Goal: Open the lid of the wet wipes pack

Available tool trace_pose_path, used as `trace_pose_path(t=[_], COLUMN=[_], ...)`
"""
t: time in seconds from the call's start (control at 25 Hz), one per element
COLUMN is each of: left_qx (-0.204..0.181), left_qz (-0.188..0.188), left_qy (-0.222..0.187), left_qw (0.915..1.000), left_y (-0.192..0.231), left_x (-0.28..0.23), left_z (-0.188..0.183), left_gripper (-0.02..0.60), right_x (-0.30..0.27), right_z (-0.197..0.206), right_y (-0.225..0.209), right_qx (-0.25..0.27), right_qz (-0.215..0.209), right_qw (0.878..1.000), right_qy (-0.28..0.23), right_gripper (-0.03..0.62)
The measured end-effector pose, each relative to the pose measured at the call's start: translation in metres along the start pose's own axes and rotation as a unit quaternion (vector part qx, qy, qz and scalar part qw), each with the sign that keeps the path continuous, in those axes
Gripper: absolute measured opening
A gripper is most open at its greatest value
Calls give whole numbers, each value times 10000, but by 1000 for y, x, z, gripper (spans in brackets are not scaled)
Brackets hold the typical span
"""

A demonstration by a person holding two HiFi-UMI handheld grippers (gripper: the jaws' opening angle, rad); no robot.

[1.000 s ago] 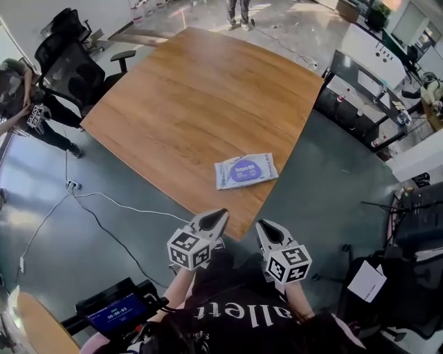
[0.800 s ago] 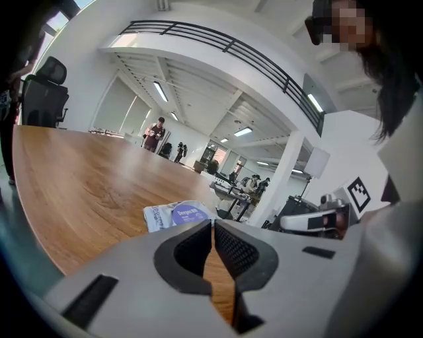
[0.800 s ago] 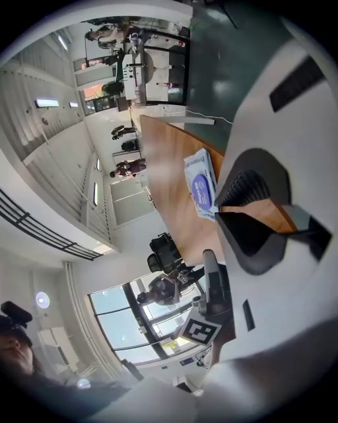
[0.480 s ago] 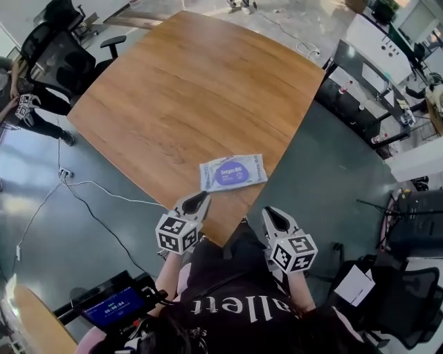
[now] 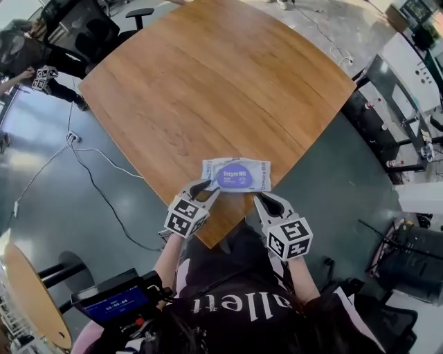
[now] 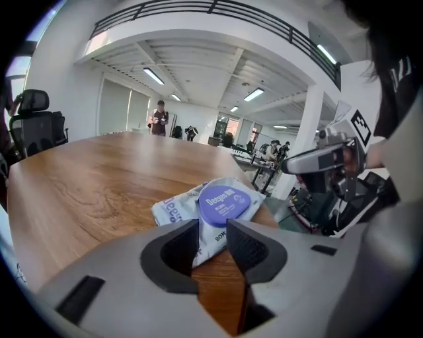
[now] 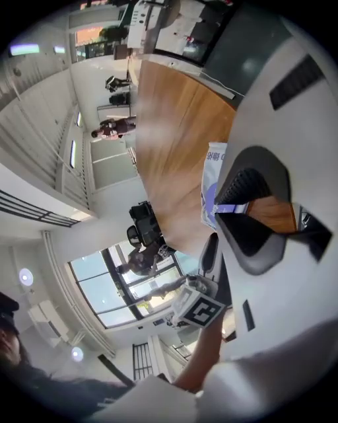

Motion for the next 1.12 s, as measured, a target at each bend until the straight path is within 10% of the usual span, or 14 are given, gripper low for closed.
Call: trace_pose_path(t=[0.4,0.6,0.88,1.12], left_qx=[-302,-300,-301,-385], left_qz=[-314,-352,-347,-424], left_qy=[532,639,668,649], left_qw=[9976,9969,9967,9962], left_y=[11,10,10,9], left_x=[-20,-23,-29,-29], left_z=[6,6,6,8], left_gripper=[115,117,123,123], right_x=[-52,-76,-104,-109], right_z=[-9,-9,10,13], right_y=[8,20,29,31], right_qx=[1996,3427,5249,5427], right_qz=[-818,-912,-1146,-1013], right_qw=[9734,9271,8265,8204], right_qy=[769,1212,1680,1487], right_gripper=[107,114,114,114])
Point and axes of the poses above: the fingertips, and each gripper's own axes: x backward along the fingers, y to its left, z out of its underside, the point moved 9 cm from there along x, backward along the fingers, and after that the axes turned 11 degrees about x, right-handed, at the moved point
